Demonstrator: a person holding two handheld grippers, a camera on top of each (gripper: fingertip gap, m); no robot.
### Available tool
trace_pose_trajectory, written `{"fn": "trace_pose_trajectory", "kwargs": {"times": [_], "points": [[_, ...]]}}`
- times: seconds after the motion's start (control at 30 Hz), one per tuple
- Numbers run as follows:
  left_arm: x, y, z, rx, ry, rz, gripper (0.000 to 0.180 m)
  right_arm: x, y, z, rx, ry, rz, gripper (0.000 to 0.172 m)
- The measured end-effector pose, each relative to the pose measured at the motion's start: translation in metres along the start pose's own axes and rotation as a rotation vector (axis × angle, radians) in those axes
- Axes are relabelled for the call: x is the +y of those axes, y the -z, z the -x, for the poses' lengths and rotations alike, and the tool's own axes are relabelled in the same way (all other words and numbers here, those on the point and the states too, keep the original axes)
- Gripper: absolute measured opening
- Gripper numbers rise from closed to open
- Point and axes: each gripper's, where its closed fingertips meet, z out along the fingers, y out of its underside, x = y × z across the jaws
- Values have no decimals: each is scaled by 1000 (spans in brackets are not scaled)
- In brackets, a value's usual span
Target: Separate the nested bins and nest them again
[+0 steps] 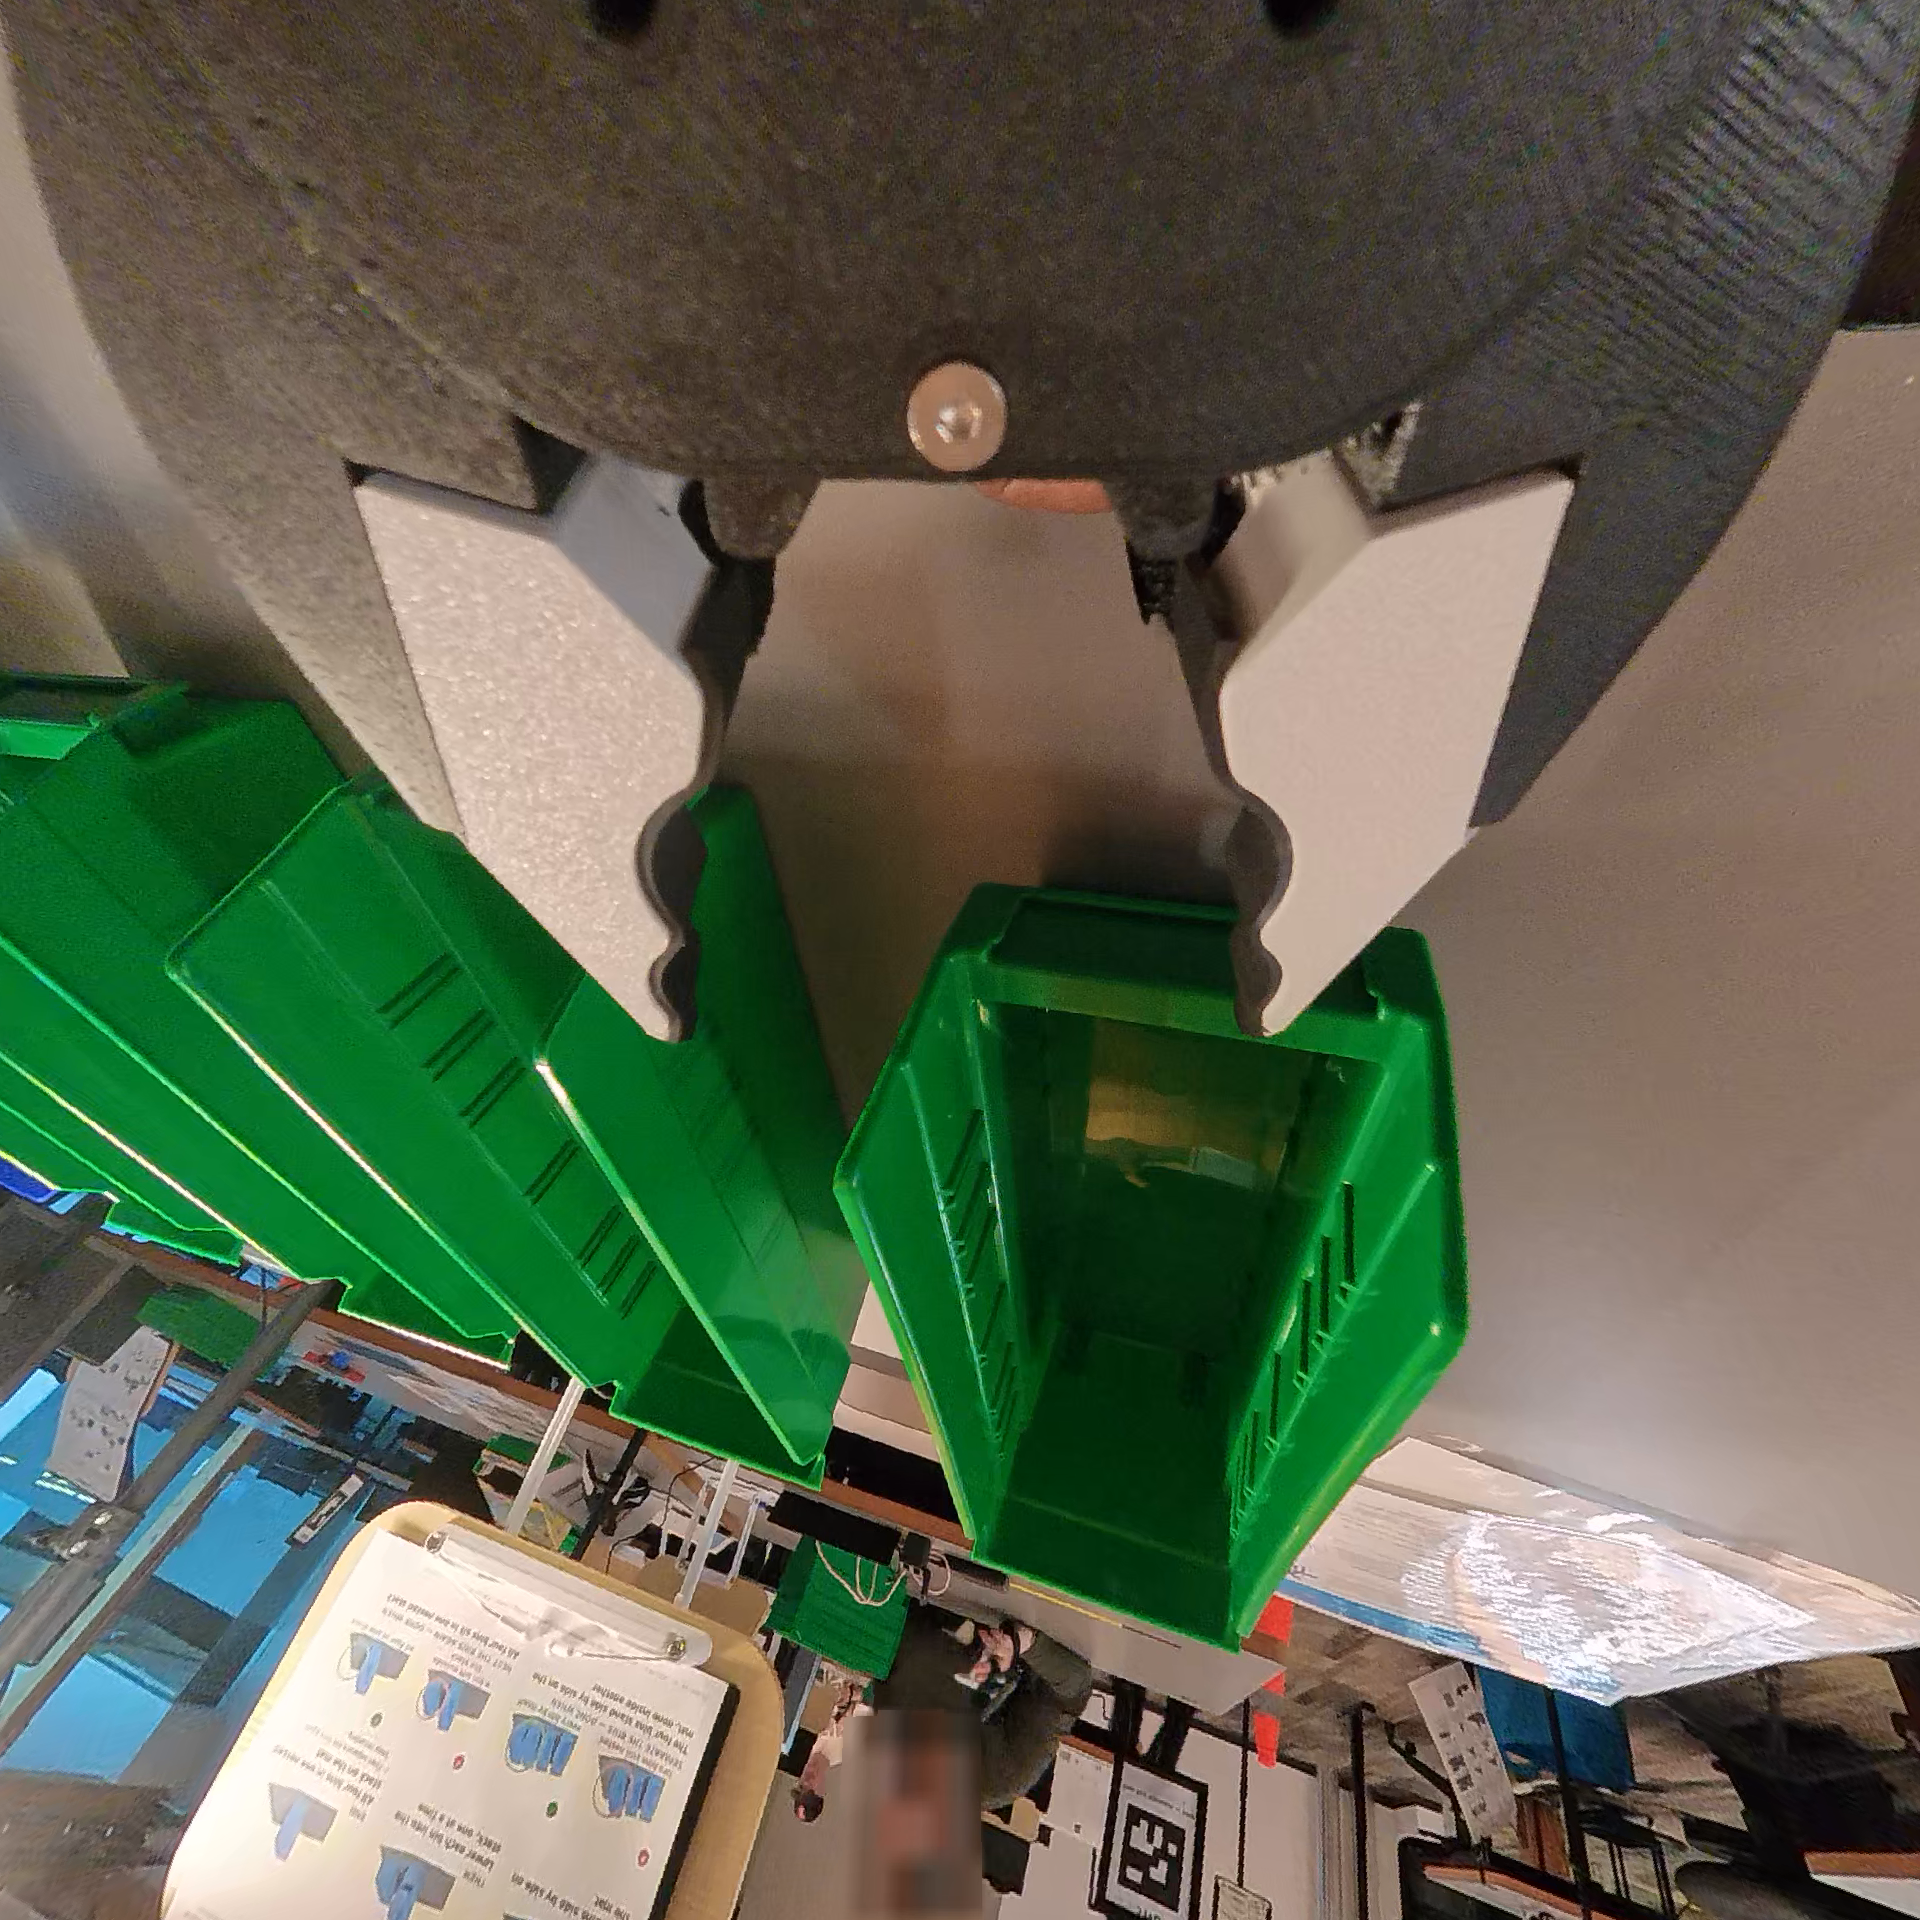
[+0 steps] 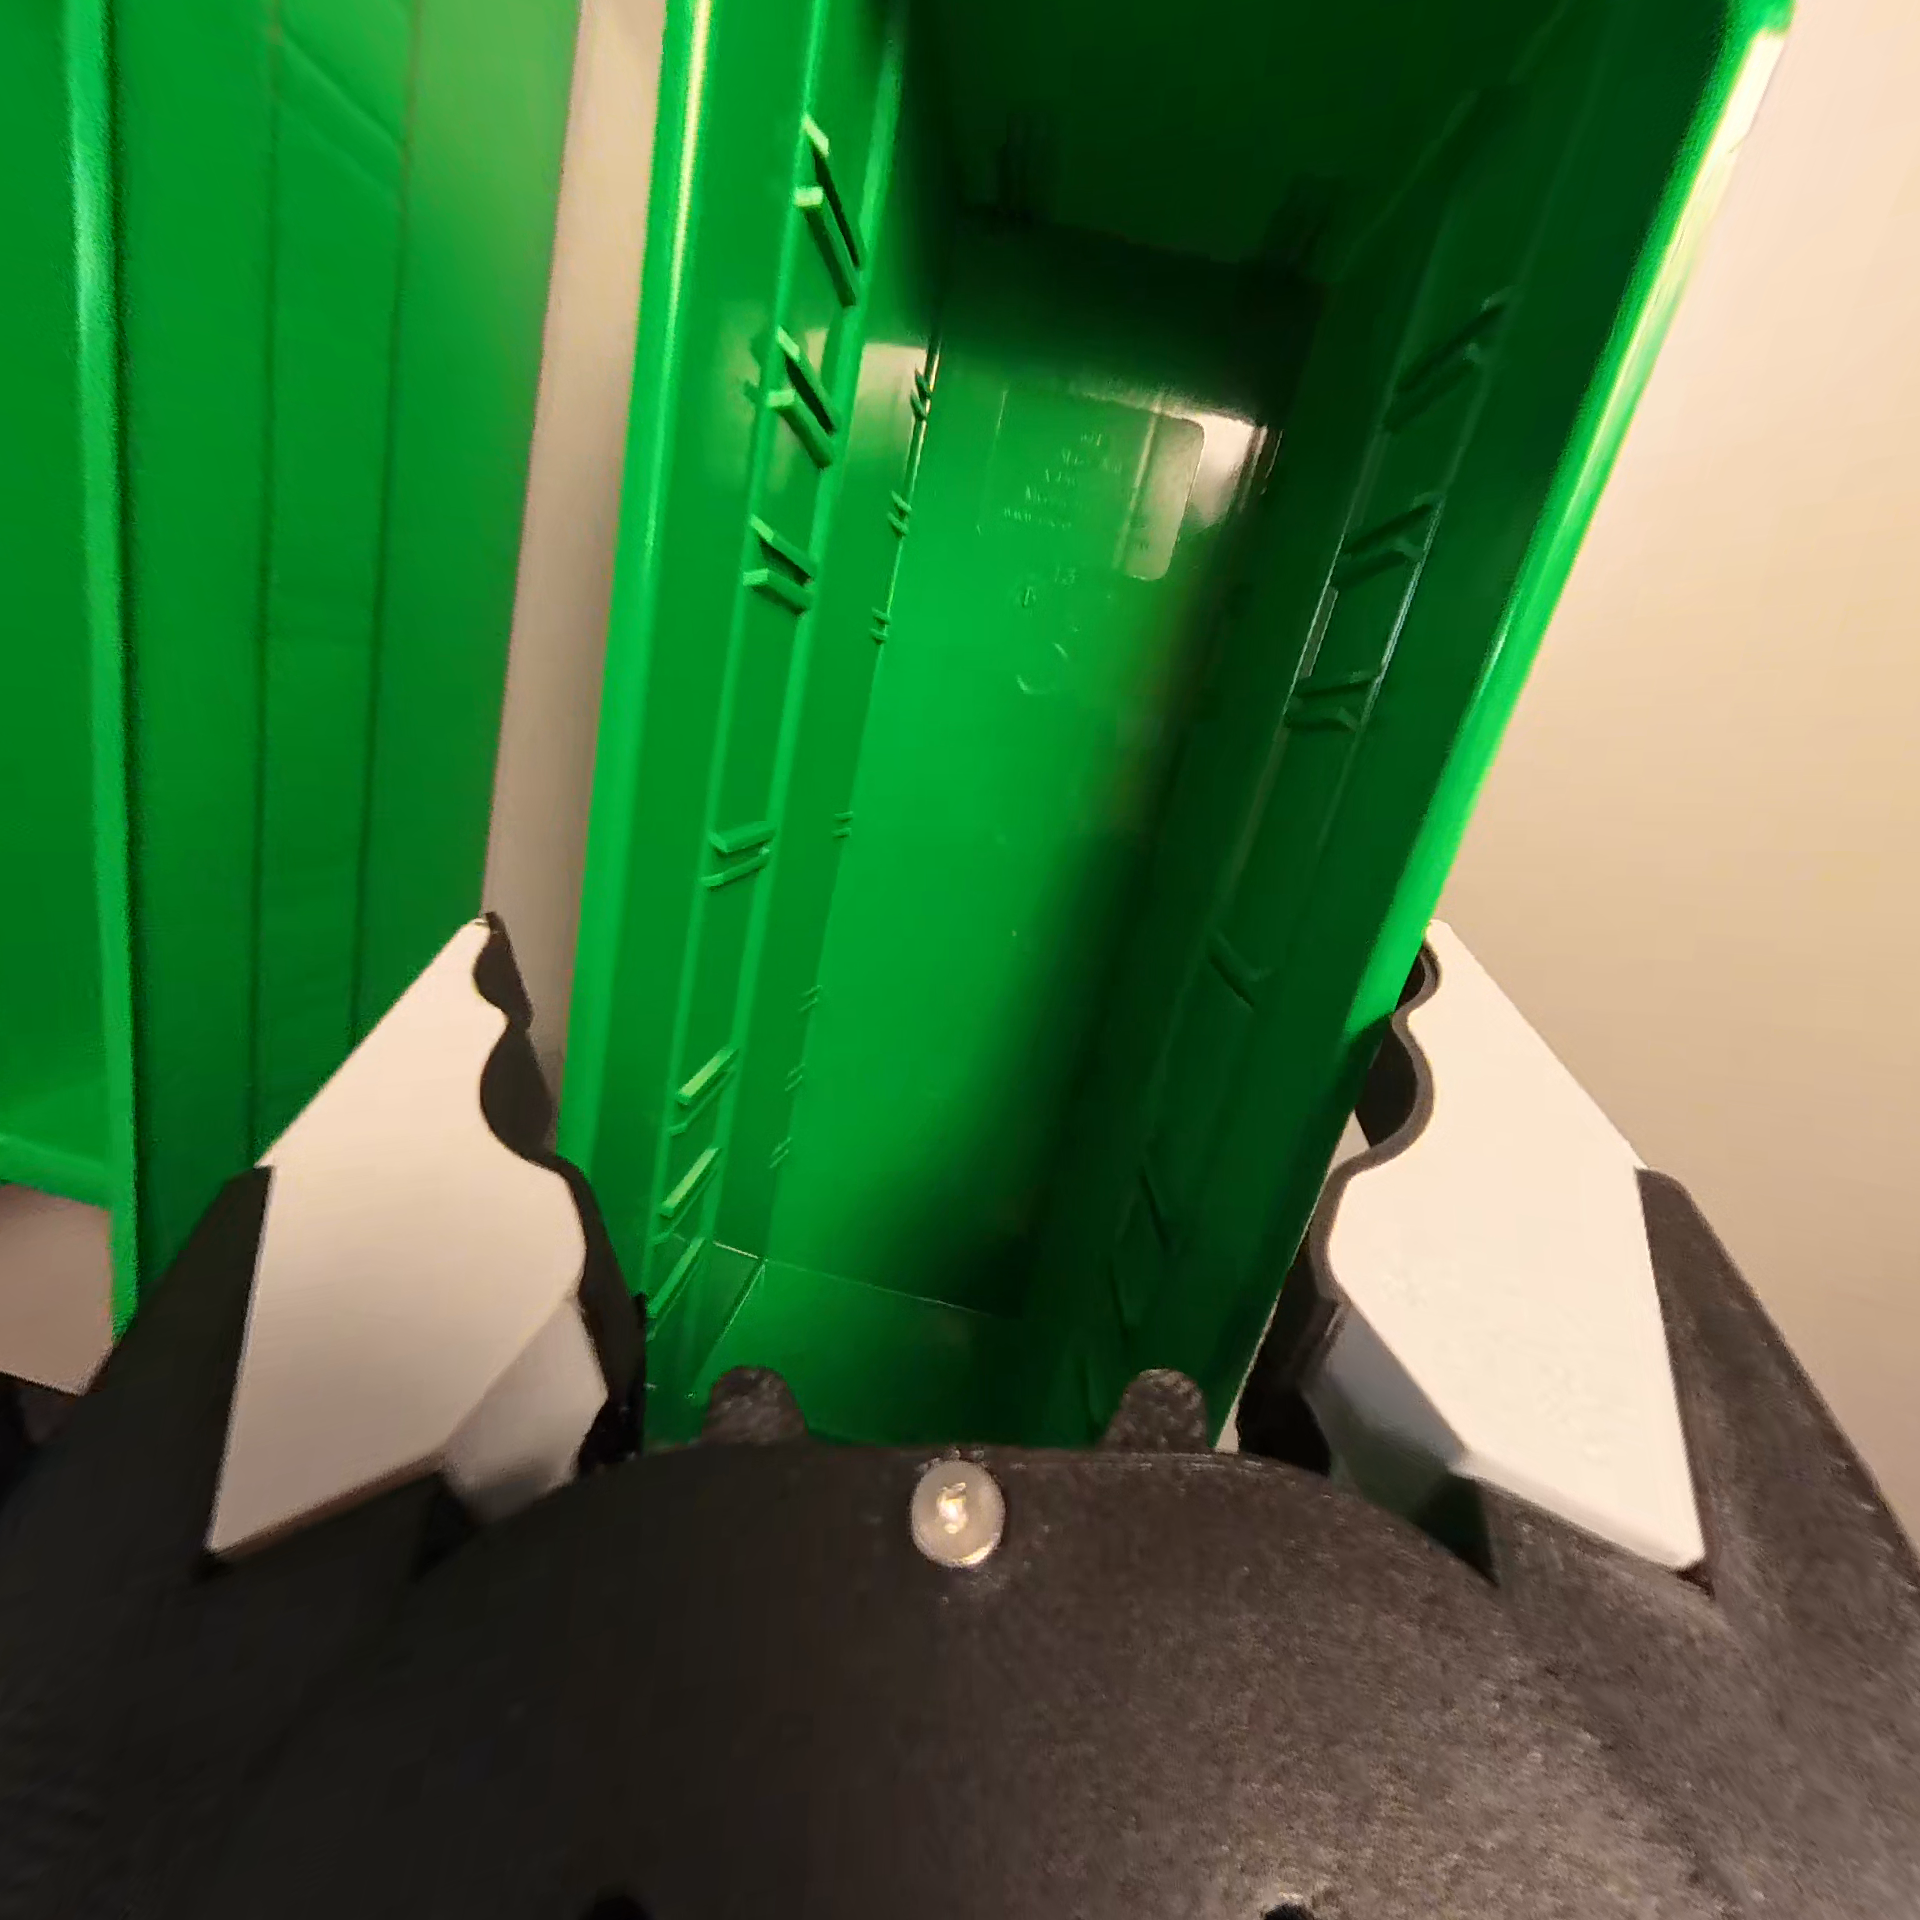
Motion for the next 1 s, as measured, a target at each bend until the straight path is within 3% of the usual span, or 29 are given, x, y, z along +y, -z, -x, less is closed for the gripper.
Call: {"fn": "trace_pose_trajectory", "kwargs": {"times": [0.3,0.67,1.0], "points": [[2,-2,0,2,1,19,101,6,1,2,12,22,17,159],[1,-1,0,2,-1,7,101,0,9,4,-25,-8,-46,120],[2,-2,1,5,10,15,101,-2,30,7,-109,-46,-77,110]]}}
